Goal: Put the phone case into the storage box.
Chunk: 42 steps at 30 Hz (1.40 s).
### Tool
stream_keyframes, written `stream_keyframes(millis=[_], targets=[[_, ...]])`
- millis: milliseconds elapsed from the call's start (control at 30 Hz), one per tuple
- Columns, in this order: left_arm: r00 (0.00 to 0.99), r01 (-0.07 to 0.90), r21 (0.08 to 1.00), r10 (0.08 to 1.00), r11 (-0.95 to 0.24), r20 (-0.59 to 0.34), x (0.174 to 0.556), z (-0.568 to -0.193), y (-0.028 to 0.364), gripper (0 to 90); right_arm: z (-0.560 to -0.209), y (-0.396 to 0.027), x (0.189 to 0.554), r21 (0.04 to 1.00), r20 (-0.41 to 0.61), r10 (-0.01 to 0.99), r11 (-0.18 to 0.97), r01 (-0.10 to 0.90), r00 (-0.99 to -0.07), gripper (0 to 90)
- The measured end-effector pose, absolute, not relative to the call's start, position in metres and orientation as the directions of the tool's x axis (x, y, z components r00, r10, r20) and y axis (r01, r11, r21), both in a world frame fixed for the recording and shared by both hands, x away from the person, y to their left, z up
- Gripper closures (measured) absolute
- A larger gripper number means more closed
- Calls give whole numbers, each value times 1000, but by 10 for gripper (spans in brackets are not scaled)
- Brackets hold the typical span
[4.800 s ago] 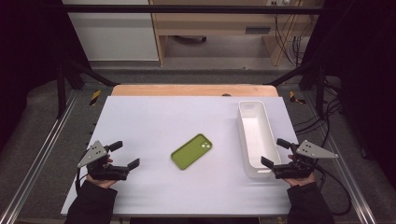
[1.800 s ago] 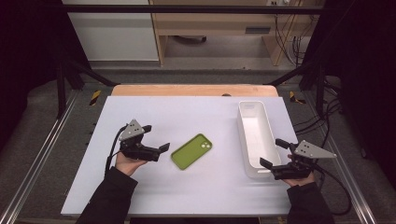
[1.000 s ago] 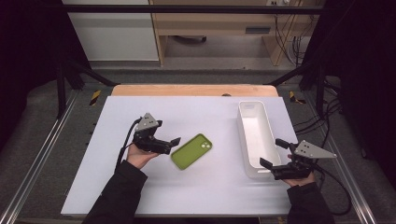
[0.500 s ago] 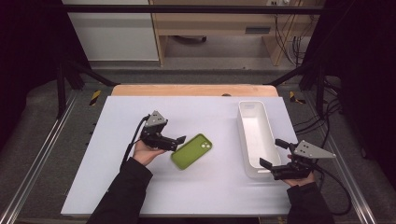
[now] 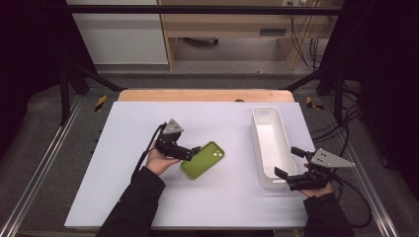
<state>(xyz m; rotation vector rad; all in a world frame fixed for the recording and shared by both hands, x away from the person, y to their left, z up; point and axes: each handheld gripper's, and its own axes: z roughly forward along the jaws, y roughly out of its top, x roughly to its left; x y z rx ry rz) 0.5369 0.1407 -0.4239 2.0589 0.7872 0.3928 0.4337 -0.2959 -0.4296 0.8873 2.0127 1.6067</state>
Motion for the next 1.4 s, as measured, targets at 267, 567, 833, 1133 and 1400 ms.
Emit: stream_keyframes(millis=[267,567,833,1133,1400], targets=[[748,406,797,663,-448,-9,541,-434,135,12,-430,-296,434,965,70,699,132,226,-711,4],[750,424,776,662,-467,-11,544,-441,132,21,-430,-296,434,965,71,698,132,226,-712,4],[749,449,743,662,-496,-10,546,-451,127,43,-430,-296,434,965,69,697,134,225,-713,4],[748,491,712,662,-502,-49,549,-459,126,134,-430,-296,434,964,71,700,135,228,-711,5],[749,515,683,659,-517,-66,551,-466,124,245,-430,-296,434,964,71,697,136,228,-714,4]])
